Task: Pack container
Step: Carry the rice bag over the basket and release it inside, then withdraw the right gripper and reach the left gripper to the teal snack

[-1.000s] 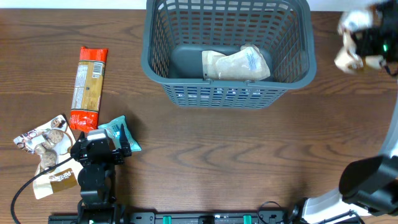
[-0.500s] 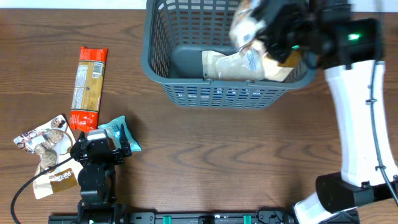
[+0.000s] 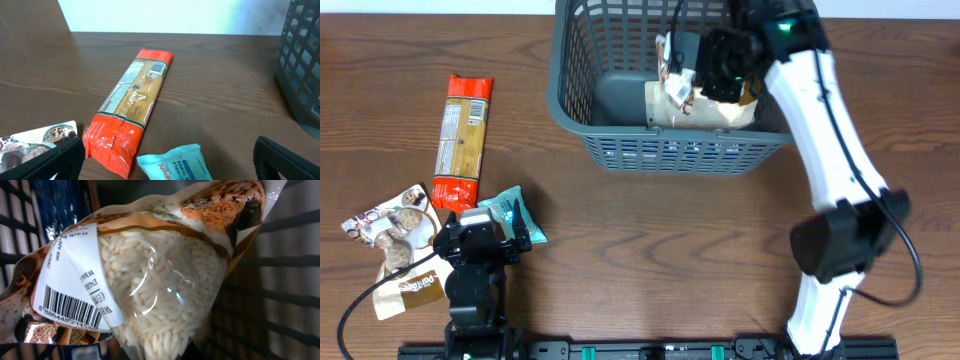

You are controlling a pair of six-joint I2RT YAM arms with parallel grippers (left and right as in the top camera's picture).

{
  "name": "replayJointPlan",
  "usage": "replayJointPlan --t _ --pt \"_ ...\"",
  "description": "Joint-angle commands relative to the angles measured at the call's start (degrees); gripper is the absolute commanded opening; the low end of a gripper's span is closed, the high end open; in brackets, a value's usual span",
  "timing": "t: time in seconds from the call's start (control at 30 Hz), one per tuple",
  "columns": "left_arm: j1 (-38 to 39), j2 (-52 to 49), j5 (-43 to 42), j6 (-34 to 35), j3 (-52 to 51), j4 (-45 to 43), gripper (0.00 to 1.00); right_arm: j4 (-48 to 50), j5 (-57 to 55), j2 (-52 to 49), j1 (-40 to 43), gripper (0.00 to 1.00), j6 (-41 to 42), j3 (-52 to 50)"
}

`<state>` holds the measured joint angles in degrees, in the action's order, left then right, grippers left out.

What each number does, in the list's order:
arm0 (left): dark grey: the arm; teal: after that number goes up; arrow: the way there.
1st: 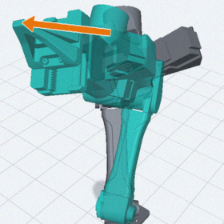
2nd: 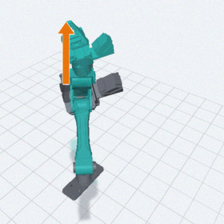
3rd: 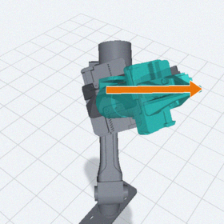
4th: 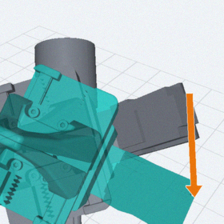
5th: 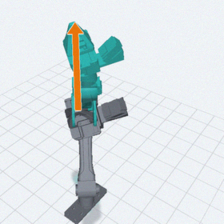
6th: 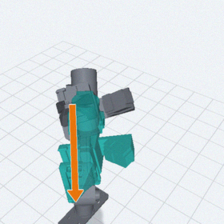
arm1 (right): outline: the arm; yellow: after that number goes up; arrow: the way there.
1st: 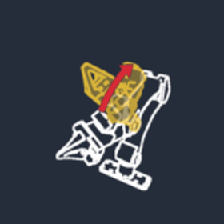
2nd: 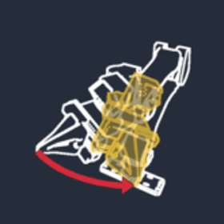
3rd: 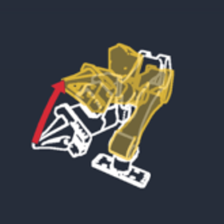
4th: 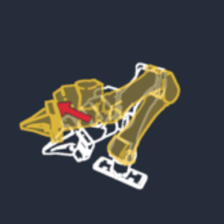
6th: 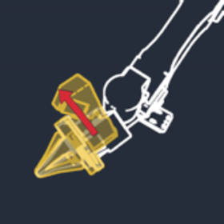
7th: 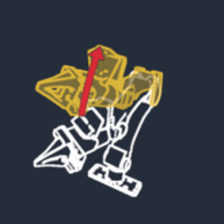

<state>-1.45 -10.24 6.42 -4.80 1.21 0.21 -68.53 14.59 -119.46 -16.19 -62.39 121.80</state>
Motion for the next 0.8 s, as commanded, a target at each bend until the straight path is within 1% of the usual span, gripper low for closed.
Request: replayJointPlan --t 0.0,0.03,0.07,0.1,0.13,0.2,0.37,0.43,0.53,0.6,0.67,0.77 --pt "-0.1 -0.1 0.7 -0.7 -1.0 0.2 0.99 -0.2 2.4 -2.3 0.2 0.07 -1.2 1.1" --pt "-0.1 -0.1 0.7 -0.7 -1.0 0.2 0.99 -0.2 2.4 -3.1 0.1 0.14 -0.4 1.1" --pt "-0.1 -0.1 0.7 -0.7 -1.0 0.2 0.99 -0.2 2.4 -3.6 0.1 0.27 0.3 1.1" --pt "-0.1 -0.1 0.7 -0.7 -1.0 0.2 0.99 0.0 2.4 -3.9 0.1 0.38 1.1 1.1" --pt "-0.1 -0.1 0.7 -0.7 -1.0 0.2 0.99 0.1 2.4 -4.0 0.1 0.99 2.1 1.1" --pt "-0.1 -0.1 0.7 -0.7 -1.0 0.2 0.99 0.2 2.4 -3.8 0.1 0.99 4.2 1.1" --pt "-0.1 -0.1 0.7 -0.7 -1.0 0.3 0.99 -0.1 5.1 0.0 0.1 0.99 14.8 1.2" --pt "-0.1 -0.1 0.7 -0.7 -1.0 0.2 0.99 -0.1 8.1 3.2 0.4 0.99 19.7 1.2" --pt "-0.1 -0.1 0.7 -0.3 -1.0 -0.9 0.99 0.8 10.3 9.4 1.6 0.99 24.6 1.2" --pt "-0.1 -0.1 0.7 3.7 -0.6 -0.3 0.99 3.1 9.4 14.2 3.2 0.99 29.1 1.2" --pt "-0.1 -0.1 -0.5 7.5 2.1 3.4 0.99 6.2 6.3 19.4 6.3 0.99 36.3 1.2" --pt "-0.1 -1.8 -2.4 8.1 11.0 13.5 0.99 8.6 1.7 26.4 13.1 0.99 46.0 1.2"
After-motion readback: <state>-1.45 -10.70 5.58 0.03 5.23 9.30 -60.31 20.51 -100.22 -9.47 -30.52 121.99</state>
